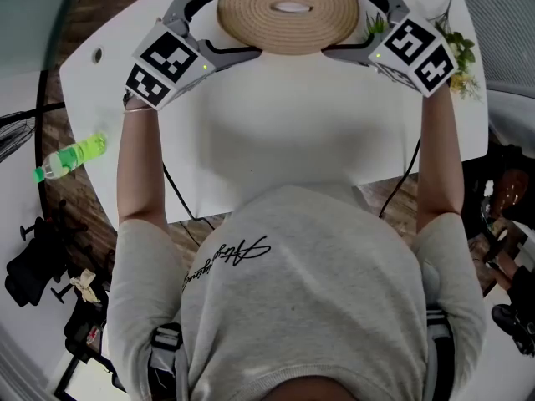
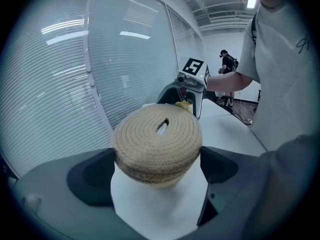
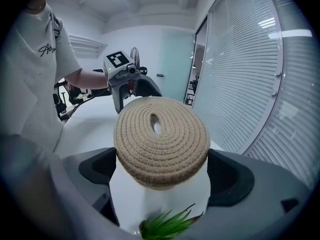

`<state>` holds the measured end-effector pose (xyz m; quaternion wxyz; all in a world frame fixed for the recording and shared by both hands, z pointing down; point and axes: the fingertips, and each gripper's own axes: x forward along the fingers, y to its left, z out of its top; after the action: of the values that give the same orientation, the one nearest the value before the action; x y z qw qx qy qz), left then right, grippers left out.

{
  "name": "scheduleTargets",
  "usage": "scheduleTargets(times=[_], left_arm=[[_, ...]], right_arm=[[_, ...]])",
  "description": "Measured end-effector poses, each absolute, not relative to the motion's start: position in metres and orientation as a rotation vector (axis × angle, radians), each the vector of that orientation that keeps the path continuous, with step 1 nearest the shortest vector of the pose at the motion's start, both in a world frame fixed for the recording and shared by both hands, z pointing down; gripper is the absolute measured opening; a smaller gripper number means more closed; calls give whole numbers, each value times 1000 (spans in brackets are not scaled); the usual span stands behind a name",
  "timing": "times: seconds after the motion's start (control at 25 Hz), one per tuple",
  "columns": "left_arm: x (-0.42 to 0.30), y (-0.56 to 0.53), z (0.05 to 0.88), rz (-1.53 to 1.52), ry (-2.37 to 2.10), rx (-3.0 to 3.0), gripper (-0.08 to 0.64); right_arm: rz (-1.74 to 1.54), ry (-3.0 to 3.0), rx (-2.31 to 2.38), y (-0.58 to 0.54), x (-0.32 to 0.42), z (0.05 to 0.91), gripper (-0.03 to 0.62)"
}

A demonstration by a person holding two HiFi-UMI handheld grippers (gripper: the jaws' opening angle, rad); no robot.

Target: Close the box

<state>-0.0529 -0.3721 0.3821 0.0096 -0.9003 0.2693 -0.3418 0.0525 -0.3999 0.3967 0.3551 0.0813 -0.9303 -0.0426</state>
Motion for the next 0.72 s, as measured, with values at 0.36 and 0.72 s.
scheduleTargets(times=[0.36,0.72], left_arm=[[-54,-374,386,-1072,847,-2827,528],[-51,-374,388,-1063,845,-2841,528]], right_arm=[[-105,-2404,198,-402,52,398,572],[-79,-2408,189,-402,54,401,572]])
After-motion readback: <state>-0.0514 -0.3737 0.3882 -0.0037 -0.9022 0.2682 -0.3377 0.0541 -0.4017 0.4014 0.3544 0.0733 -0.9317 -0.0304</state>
